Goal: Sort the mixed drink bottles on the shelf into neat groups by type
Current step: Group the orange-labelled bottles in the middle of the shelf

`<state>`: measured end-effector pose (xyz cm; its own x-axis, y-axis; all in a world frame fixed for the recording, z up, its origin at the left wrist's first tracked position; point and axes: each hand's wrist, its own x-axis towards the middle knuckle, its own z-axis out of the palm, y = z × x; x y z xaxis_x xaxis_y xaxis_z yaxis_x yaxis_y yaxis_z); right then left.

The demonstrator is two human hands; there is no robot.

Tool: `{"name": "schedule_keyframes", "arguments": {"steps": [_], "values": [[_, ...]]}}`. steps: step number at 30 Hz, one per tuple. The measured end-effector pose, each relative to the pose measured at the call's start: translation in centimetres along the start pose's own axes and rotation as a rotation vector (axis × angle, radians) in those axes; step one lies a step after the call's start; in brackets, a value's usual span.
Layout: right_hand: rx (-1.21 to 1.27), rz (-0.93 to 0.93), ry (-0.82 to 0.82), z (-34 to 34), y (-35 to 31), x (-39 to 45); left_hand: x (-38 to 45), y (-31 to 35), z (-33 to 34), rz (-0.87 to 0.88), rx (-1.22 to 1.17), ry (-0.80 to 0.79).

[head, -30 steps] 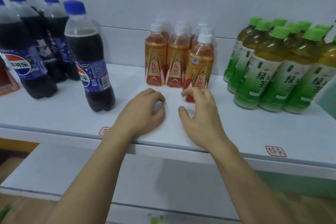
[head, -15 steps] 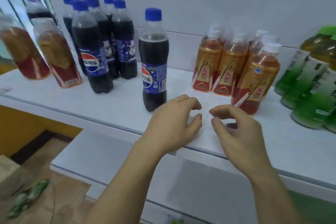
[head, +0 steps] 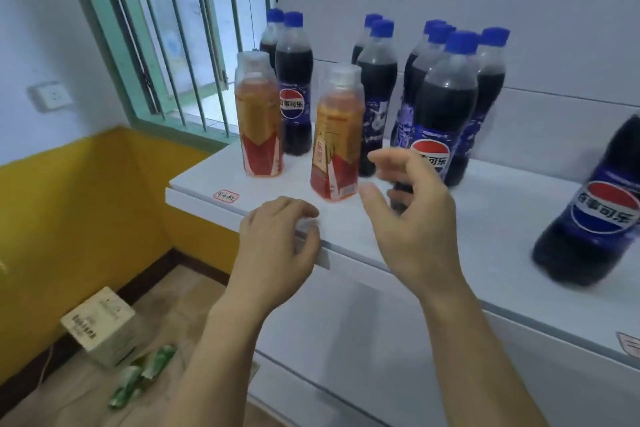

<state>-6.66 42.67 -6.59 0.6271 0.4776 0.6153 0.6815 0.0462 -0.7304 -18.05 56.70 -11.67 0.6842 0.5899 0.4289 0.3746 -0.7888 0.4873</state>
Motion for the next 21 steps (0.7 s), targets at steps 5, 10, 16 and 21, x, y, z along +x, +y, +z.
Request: {"name": "schedule_keyframes", "arguments": {"steps": [5, 10, 16, 21], "values": [[-0.066, 0.103, 0.234, 6.2, -0.8, 7.3, 1.3, -2.4, 0.6, 0.072, -0.103, 0.019], [-0.114, 0.219, 0.215, 9.9, 0.8, 8.8, 1.3, -2.5, 0.9, 0.11, -0.156, 0.074], [0.09, 0.154, 0.25, 6.5, -2.0, 4.4, 1.7, -2.4, -0.6, 0.083, -0.43, -0.016], [0.321, 0.09, 0.178, -0.8, -4.2, 0.1, 1.4, 1.1, -1.8, 0.296, -0.724, -0.291]]}}
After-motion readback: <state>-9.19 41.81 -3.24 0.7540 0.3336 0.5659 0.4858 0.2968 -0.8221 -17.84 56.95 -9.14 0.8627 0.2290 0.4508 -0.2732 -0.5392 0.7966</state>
